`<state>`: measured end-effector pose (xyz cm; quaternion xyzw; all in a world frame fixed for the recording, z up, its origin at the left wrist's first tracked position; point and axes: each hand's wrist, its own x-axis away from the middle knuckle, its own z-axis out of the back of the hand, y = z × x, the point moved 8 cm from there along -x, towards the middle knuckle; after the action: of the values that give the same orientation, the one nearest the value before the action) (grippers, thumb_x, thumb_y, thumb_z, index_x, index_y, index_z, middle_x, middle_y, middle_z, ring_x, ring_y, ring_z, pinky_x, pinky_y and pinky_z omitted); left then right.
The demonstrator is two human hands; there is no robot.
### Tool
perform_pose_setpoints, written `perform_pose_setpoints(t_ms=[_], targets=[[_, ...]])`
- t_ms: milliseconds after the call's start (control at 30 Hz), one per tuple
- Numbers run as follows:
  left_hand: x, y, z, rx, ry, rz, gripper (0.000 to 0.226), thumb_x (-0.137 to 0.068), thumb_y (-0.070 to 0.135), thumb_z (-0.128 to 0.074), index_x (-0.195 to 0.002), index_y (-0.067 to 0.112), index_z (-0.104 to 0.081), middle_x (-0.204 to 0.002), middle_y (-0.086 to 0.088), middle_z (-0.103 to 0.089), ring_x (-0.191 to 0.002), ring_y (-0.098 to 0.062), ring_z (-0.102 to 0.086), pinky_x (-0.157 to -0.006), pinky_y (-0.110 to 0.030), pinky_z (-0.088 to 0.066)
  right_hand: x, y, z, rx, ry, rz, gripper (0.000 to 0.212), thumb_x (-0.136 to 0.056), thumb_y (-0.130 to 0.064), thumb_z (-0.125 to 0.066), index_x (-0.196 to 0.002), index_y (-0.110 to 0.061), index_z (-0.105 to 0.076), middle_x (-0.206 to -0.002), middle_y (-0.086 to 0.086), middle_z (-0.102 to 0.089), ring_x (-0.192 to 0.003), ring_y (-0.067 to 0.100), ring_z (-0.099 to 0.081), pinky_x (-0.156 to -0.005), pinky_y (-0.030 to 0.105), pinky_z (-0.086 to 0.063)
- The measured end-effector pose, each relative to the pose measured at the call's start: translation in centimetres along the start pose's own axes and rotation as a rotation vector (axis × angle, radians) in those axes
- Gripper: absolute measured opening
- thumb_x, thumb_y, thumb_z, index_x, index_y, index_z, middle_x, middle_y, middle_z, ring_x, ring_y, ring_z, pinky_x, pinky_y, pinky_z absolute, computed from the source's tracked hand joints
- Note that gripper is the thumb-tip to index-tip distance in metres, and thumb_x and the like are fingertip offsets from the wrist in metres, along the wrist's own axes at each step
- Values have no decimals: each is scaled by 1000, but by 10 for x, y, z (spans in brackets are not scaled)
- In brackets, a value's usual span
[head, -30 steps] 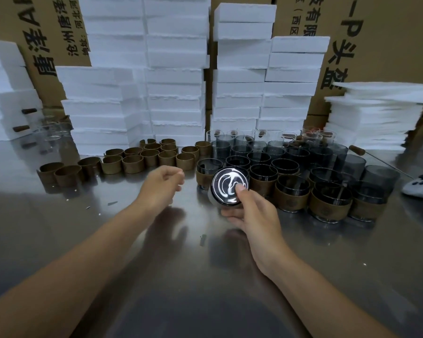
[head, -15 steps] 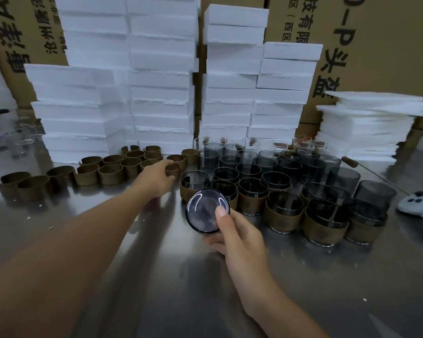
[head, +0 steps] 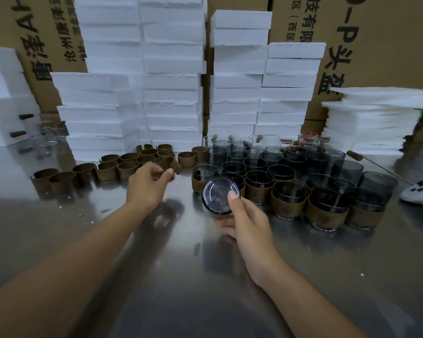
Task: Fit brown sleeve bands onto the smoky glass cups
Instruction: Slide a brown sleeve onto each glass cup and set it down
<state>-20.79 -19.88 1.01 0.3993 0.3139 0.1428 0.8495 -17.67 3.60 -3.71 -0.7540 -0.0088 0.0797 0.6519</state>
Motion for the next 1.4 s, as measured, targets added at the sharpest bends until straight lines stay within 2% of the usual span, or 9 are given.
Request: perform_pose_setpoints(t_ms=[100, 300, 400, 533, 700, 800, 967, 1200, 1400], targets=[[30, 19, 16, 234, -11, -47, 20, -90, 30, -64, -73, 23, -56, -69, 16, -61, -64, 13, -55, -64, -17, -45, 0, 1, -1, 2, -4, -23, 35, -90, -48, -53, -98, -17, -66, -71, -5, -69, -67, 10, -65, -66, 28, -53], [76, 55, 20, 571, -165, -154, 14, -90, 20, -63, -77, 20, -59, -74, 9, -69, -73, 6, -63, -63, -5, -44, 4, -2, -3, 41, -8, -40, 38, -93, -50, -49, -95, -16, -66, -77, 1, -67, -55, 7, -59, -67, 28, -47], [91, 73, 19, 572, -227, -277, 13, -87, 17, -64, -76, 21, -56, -80, 1, -64, -71, 3, -60, -67, -8, -43, 6, -7, -3, 24, 4, -16, 34, -95, -45, -48, -99, -16, -66, -94, 5, -71, -75, 12, -65, -63, 21, -51], [104, 84, 19, 584, -261, -364, 16, -82, 15, -70, -85, 26, -58, -90, 2, -66, -86, -7, -64, -80, -16, -47, 10, -12, -2, -6, 25, -14, 31, -95, -43, -50, -101, -16, -64, -107, 18, -69, -102, 34, -65, -91, 47, -53], [115, 91, 18, 584, -280, -399, 59, -75, 18, -77, -123, 36, -49, -106, 4, -68, -104, -9, -64, -95, -20, -47, 14, -12, -3, -189, -22, -116, 28, -96, -38, -51, -108, -17, -66, -108, 6, -69, -98, 19, -68, -66, 29, -57], [117, 90, 14, 602, -301, -325, 76, -65, 31, -76, -134, 27, -44, -113, 5, -64, -108, -6, -61, -96, -20, -46, 16, -16, -10, -374, -124, -145, 25, -98, -27, -51, -96, -18, -74, -98, 7, -74, -92, 15, -71, -75, 33, -59], [119, 93, 11, 590, -363, -340, 53, -72, 22, -77, -120, 31, -56, -116, 12, -65, -114, -4, -58, -92, -15, -45, 22, -21, -16, -647, -216, -203, 20, -91, -26, -57, -104, -19, -70, -92, 5, -75, -82, 13, -73, -67, 32, -59], [123, 94, 6, 651, -423, -333, 58, -70, 18, -77, -123, 24, -54, -115, 14, -66, -113, -3, -59, -91, -16, -46, 26, -26, -23, -572, -290, -176, 50, -66, -60, -66, -92, -20, -78, -102, 4, -75, -99, 15, -70, -83, 34, -57], [122, 90, 4, 649, -423, -323, 64, -68, 25, -74, -128, 26, -52, -119, 11, -65, -118, -3, -56, -100, -21, -44, 29, -28, -28, -576, -284, -163, 53, -51, -57, -76, -91, -22, -77, -102, 6, -74, -94, 15, -71, -72, 29, -57]])
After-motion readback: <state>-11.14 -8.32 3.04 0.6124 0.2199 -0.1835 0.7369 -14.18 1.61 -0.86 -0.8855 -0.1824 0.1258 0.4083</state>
